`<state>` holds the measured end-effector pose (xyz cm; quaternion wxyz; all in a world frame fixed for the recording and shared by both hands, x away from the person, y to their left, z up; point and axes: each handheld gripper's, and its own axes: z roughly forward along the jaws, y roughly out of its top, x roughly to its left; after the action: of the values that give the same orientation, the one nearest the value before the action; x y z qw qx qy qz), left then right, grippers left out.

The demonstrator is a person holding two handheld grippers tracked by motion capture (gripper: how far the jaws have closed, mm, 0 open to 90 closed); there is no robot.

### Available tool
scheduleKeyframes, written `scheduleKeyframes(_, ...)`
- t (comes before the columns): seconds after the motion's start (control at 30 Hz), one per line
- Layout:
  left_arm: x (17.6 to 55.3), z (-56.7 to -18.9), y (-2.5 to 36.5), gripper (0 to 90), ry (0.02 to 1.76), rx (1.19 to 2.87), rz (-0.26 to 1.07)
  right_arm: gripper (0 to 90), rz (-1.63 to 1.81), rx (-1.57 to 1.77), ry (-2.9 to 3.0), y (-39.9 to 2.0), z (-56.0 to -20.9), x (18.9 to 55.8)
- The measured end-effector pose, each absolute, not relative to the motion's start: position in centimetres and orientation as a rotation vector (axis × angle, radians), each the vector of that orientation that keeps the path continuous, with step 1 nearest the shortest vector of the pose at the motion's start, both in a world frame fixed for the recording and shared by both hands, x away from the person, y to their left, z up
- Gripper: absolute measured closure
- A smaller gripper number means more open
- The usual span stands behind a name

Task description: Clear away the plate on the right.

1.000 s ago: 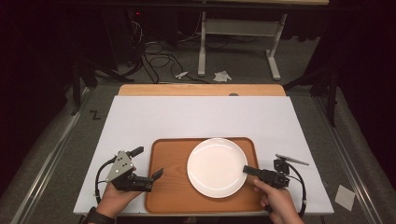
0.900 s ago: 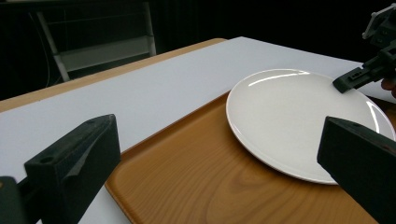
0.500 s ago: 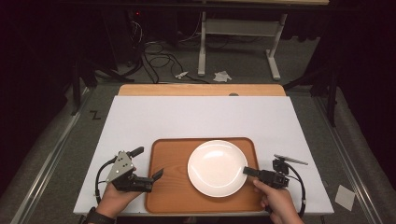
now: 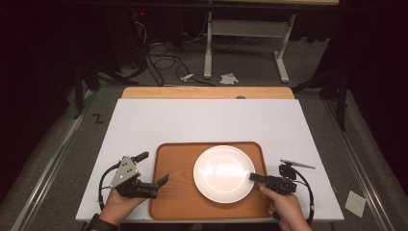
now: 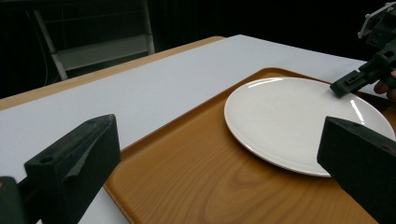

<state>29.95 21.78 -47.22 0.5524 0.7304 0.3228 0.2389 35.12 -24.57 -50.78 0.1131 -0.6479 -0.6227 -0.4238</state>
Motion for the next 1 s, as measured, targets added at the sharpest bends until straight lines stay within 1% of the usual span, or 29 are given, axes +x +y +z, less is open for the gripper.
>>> scheduleKeyframes(0.17, 29.9, -47.2, 21.8, 0.0, 0.761, 1.728, 0.567, 73.3, -1.252, -1.909, -1.840, -24.5, -50.6, 35.0)
scheduleKeyframes(0.27, 30.0, -47.1, 21.7, 0.0, 0.758, 1.727, 0.567, 72.4, -1.245, -1.915, -1.840, -24.7, -50.5, 35.0)
scheduleKeyframes(0.63, 30.2, -47.3, 21.7, 0.0, 0.775, 1.725, 0.556, 72.1, -1.353, -1.917, -1.839, -26.0, -49.2, 34.9)
scheduleKeyframes(1.0, 30.4, -47.5, 21.7, 0.0, 0.801, 1.737, 0.554, 63.0, -1.462, -2.000, -2.092, -28.6, -47.3, 35.0)
